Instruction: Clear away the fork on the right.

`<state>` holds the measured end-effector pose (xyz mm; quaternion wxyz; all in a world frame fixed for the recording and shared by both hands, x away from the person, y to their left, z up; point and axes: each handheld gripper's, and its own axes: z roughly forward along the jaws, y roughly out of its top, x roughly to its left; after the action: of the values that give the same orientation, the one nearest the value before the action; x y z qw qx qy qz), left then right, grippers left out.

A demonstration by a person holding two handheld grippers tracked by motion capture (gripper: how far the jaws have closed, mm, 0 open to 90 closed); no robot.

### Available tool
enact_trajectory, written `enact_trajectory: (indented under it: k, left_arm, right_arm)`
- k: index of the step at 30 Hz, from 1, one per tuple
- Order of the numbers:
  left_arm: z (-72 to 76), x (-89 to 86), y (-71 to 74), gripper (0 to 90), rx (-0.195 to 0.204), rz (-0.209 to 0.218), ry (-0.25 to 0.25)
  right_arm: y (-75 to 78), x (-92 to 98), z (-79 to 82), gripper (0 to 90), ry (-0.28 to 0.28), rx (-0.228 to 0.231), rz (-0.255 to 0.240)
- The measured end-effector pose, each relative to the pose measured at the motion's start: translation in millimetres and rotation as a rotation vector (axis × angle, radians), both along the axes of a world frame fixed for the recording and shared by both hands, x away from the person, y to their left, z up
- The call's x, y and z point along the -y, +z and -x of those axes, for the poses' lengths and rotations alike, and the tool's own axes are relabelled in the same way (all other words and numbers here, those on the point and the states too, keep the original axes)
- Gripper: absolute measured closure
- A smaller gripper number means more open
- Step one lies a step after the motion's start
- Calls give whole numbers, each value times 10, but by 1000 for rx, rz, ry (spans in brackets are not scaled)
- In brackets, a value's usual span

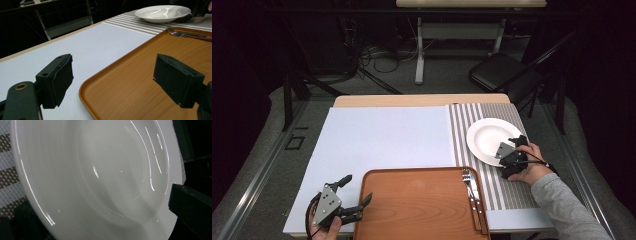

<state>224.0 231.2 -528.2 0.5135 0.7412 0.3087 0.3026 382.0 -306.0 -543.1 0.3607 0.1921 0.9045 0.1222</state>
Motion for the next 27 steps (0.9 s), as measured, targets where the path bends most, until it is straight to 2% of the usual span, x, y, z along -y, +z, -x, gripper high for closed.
enact_trajectory:
  k: [4, 15, 20, 21, 27]
  left_arm:
    - [1, -1, 0, 156, 0, 0, 0]
    - [-4, -6, -2, 156, -2, 3, 2]
    - [-3, -7, -2, 156, -2, 2, 2]
    - [-4, -8, -2, 156, -1, 2, 3]
    - [-6, -10, -2, 156, -2, 4, 3]
  right_arm:
    - [-12, -16, 7, 0, 8, 26, 12]
    - [-20, -18, -3, 0, 8, 37, 10]
    - [-38, -28, -28, 1, 1, 64, 11]
    - [-27, -29, -30, 1, -5, 59, 24]
    - [-28, -20, -46, 1, -10, 54, 14]
